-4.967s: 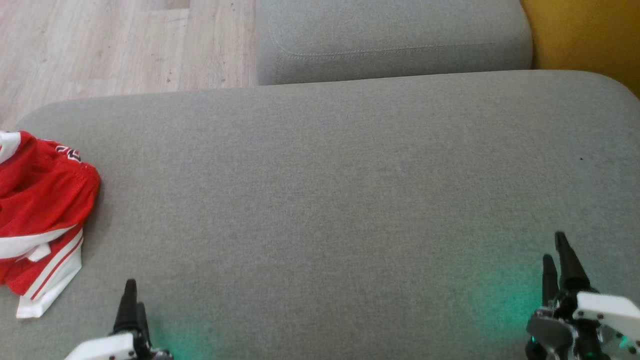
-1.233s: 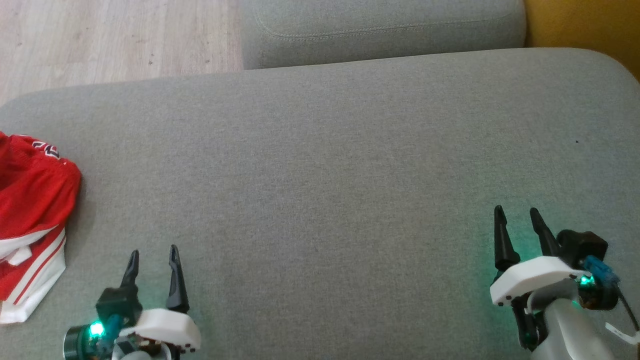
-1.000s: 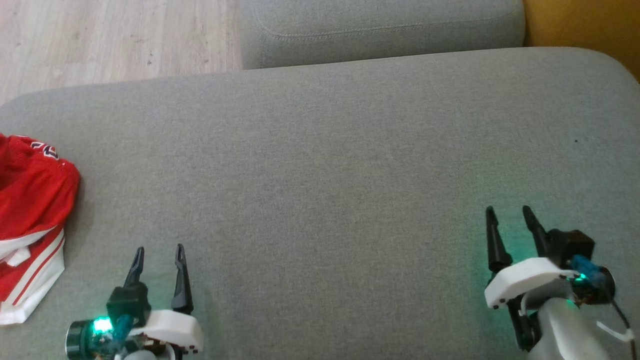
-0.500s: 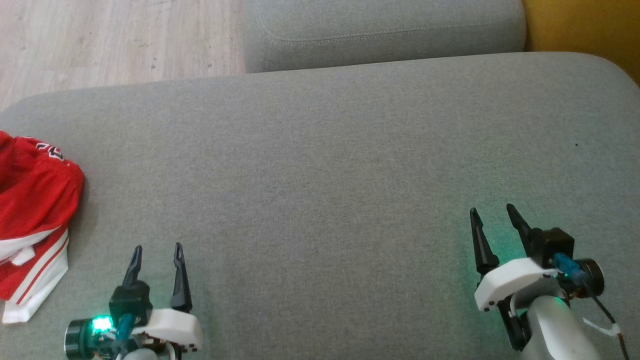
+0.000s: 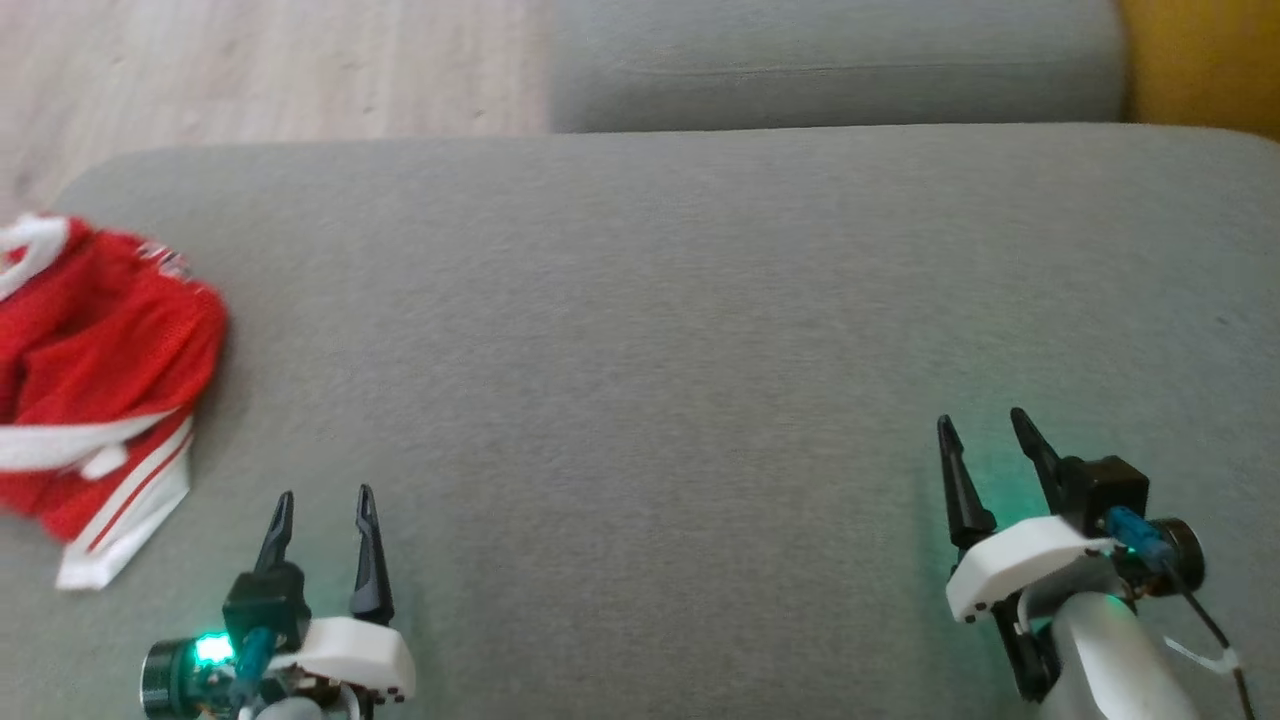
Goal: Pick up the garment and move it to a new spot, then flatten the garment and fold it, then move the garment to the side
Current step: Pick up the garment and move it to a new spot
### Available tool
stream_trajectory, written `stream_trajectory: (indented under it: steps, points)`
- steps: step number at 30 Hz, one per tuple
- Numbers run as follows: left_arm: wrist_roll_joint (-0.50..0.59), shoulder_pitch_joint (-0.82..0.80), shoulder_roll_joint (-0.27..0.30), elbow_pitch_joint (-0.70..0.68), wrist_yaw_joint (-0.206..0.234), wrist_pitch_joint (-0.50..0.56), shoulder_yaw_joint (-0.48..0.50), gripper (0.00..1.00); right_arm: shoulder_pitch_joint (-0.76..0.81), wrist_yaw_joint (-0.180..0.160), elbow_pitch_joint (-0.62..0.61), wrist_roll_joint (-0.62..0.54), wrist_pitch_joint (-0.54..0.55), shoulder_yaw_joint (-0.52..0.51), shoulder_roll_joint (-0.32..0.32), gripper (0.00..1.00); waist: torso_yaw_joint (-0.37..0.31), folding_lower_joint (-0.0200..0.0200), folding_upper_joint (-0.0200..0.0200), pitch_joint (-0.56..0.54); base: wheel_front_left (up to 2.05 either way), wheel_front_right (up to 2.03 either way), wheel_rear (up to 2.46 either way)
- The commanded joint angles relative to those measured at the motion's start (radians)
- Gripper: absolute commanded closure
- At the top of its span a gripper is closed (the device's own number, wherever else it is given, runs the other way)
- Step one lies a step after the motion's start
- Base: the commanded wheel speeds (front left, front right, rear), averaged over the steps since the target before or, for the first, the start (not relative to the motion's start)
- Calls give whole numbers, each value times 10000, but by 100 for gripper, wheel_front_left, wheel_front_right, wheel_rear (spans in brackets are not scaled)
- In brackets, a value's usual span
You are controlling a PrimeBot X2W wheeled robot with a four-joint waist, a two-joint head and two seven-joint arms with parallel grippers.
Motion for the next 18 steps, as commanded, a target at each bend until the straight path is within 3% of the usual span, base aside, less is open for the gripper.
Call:
stream_trajectory:
  steps: [1, 6, 18]
  points:
    - [14, -223, 71, -273, -39, -122, 234, 0, -257, -7, -367, 94, -122, 397, -34, 0, 680, 0, 0, 200, 0, 0, 0]
    - [-34, -156, 17, -328, -50, -122, 159, 0, -338, -7, -430, 256, -122, 843, -34, 0, 1811, 0, 0, 392, 0, 0, 0]
    - [-300, 253, -28, -473, -30, -122, 223, 0, -554, -7, -488, 738, -122, 2105, -34, 0, 3714, 0, 0, 679, 0, 0, 0]
